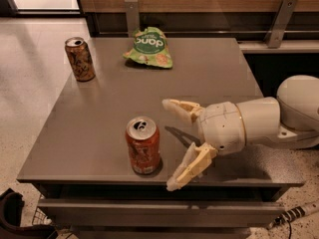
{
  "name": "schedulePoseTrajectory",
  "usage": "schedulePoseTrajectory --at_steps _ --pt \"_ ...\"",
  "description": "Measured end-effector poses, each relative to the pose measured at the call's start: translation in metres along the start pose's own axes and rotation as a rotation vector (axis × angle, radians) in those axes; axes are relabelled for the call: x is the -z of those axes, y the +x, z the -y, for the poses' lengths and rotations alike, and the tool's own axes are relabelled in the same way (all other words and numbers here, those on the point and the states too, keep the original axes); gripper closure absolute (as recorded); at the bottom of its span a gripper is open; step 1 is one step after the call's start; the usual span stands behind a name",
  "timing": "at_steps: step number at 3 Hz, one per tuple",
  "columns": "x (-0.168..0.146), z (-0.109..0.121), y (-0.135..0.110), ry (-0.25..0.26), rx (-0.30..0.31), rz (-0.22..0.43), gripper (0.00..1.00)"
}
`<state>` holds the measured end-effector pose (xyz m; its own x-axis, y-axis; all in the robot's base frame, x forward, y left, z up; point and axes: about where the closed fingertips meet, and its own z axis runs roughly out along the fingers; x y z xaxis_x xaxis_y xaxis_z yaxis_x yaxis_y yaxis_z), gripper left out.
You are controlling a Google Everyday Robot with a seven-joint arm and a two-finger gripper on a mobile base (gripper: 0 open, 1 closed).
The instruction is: Move coke can near green rice chip bag
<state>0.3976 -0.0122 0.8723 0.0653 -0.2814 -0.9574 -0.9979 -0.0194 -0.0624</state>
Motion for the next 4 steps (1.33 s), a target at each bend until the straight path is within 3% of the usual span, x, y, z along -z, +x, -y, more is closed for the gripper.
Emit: schedulePoseTrajectory --at_steps 1,4 --pt "-0.015 -0.003 0.0 -0.023 -0.003 0.053 0.12" --pt "-0.029 -0.008 -0.008 -0.056 0.016 0.079 0.8"
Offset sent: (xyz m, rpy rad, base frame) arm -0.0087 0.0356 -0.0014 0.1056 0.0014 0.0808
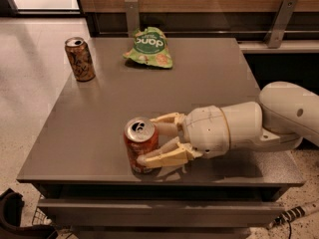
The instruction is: Move coke can near green rice chip bag
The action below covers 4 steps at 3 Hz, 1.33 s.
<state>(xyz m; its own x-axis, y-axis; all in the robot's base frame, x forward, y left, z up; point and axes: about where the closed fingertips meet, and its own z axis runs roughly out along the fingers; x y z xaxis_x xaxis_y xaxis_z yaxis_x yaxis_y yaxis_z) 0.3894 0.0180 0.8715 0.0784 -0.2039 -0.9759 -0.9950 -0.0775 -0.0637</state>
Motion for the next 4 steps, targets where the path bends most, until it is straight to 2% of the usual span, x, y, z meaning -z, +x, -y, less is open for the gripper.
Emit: schedulePoseTrajectory --at_steps 1,2,3,4 --pt "-0.002 -0.001 -0.001 -0.005 0.003 -0.001 1.0" --pt "0.001 0.003 -0.011 -0.006 -0.001 0.0 1.0" --pt "0.012 0.029 -0.032 0.013 -0.024 -0.019 1.0" --pt "0.029 0.072 -0.055 0.061 -0.055 -0.048 1.0"
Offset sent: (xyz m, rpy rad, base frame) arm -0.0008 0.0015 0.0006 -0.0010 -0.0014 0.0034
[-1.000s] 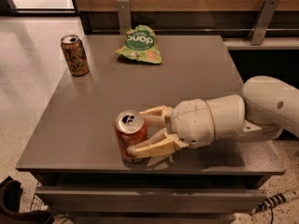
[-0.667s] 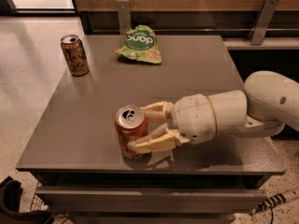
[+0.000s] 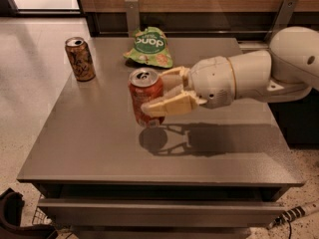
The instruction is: Move coke can near green rice chip bag
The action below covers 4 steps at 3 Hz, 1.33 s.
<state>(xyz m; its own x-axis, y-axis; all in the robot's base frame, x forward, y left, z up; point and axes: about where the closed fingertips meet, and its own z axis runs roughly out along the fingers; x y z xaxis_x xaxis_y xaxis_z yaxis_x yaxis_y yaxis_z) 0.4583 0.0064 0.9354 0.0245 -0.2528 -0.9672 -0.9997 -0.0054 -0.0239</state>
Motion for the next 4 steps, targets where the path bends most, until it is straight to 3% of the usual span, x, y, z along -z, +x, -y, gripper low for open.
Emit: schedulePoseTrajectory --at_steps 1,2,4 --pt "0.027 0.066 -0.018 0.091 -0.057 -0.033 1.0" --pt "0.072 0.139 -0.032 0.247 -0.086 -0.03 1.0" --pt "0.146 0.218 -0.036 0.516 -0.058 -0.046 1.0"
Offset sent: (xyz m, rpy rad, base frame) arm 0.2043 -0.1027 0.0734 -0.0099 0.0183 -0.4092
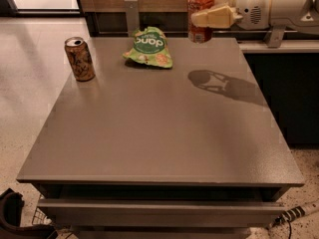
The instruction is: Move coke can near green rice chip bag
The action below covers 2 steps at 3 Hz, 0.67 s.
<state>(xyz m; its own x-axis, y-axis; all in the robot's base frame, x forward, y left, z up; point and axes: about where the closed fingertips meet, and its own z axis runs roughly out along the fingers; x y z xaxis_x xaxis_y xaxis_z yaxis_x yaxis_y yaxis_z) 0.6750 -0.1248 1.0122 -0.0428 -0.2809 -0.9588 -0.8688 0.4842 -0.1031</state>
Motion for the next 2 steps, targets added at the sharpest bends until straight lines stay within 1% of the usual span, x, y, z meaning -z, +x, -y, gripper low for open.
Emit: schedulePoseTrajectory --at_steps 1,2 --pt "0.007 0.039 0.015 0.089 0.013 -0.007 1.0" --pt "0.014 0.054 0.039 0.117 -0.001 -0.016 1.0"
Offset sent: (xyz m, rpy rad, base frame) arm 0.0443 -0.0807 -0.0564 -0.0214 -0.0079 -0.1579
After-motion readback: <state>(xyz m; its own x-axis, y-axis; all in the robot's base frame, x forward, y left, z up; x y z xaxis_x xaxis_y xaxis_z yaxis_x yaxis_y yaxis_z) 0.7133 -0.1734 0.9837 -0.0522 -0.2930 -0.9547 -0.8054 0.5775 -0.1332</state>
